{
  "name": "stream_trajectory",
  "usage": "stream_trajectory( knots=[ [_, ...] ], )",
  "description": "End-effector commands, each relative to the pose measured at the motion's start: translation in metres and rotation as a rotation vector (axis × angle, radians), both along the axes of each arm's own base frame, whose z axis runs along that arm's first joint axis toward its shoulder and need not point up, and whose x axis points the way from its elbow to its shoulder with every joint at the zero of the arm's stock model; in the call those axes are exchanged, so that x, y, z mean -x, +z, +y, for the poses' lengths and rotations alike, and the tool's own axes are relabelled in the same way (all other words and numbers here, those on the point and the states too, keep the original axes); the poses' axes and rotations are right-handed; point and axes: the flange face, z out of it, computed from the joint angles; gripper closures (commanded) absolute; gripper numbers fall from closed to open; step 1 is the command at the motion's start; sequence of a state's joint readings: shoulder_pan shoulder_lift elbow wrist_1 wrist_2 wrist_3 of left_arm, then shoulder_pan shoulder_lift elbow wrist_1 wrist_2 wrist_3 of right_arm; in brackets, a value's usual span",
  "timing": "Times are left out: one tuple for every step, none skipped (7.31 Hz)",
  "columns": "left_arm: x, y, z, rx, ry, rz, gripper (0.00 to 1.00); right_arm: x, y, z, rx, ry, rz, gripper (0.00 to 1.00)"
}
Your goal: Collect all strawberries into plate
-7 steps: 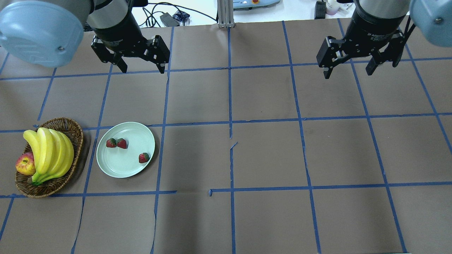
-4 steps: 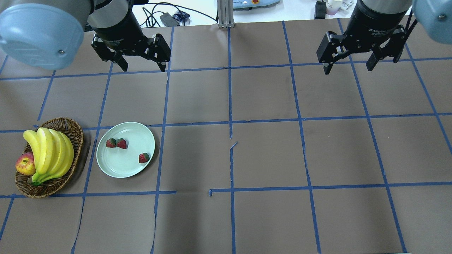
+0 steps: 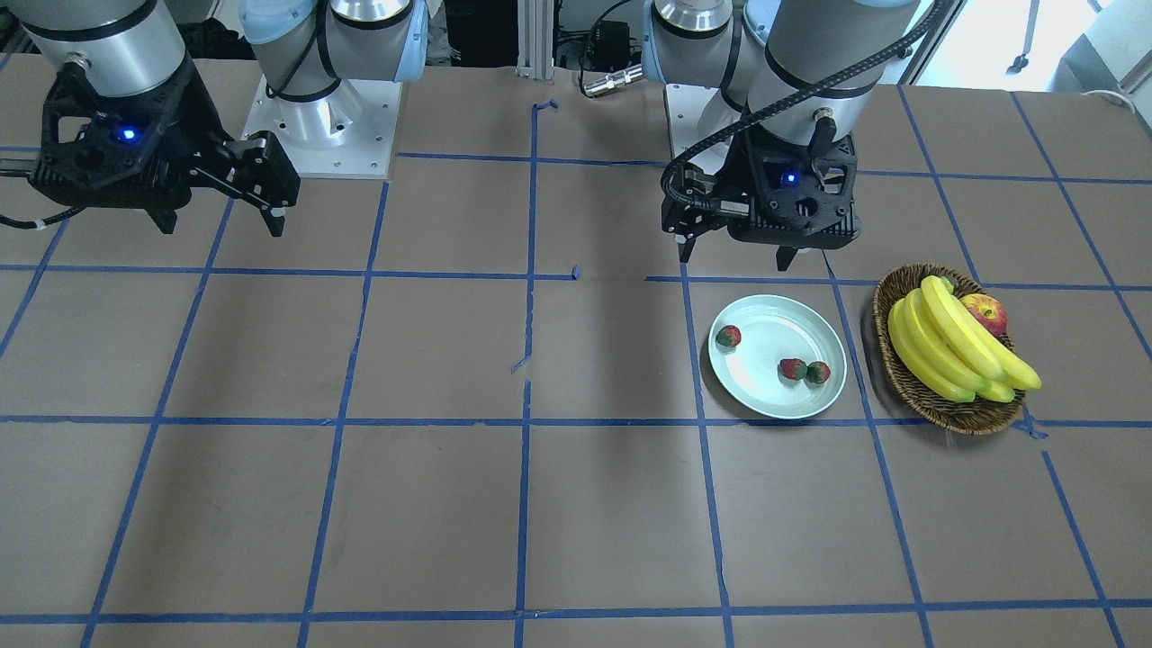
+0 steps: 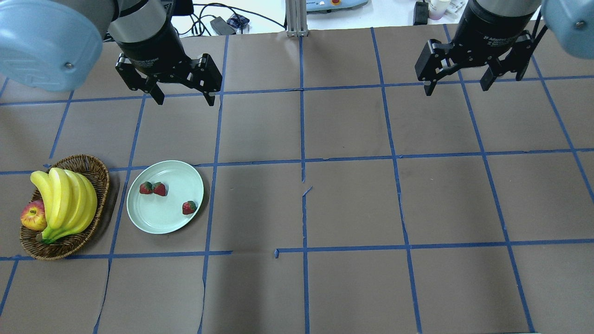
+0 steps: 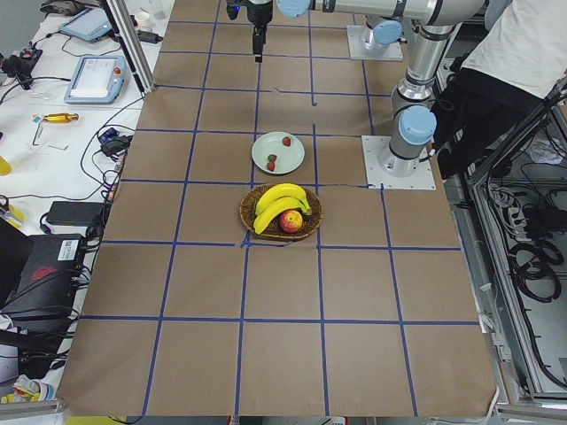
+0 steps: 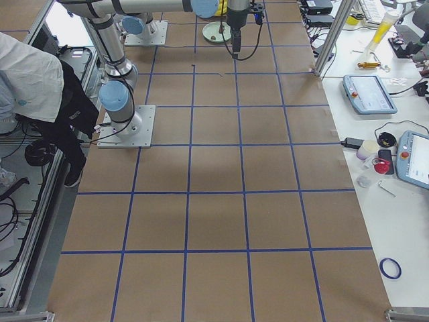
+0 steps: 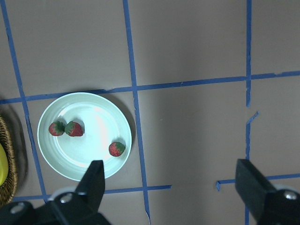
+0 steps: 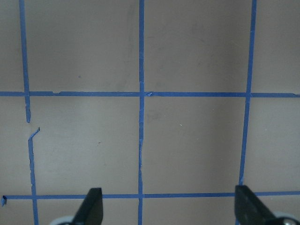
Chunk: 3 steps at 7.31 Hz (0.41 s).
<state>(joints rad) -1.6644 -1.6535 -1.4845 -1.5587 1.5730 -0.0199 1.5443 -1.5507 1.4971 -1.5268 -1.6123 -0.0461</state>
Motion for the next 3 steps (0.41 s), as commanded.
stream_trajectory(
  knots=[
    [-0.0003, -0.0015, 0.002, -0.014, 0.0, -0.002, 0.0, -0.0001, -0.0014, 0.0002, -0.002, 0.0, 0.001, 0.0],
    [-0.0003, -0.0023, 0.0021, -0.015, 0.002, -0.002, 0.0, -0.0002, -0.0014, 0.0002, -0.002, 0.0, 0.0, 0.0],
    [-0.0003, -0.003, 0.0023, -0.017, 0.0, -0.002, 0.0, -0.0001, -0.0012, 0.0001, 0.0, 0.0, 0.001, 0.0]
  ],
)
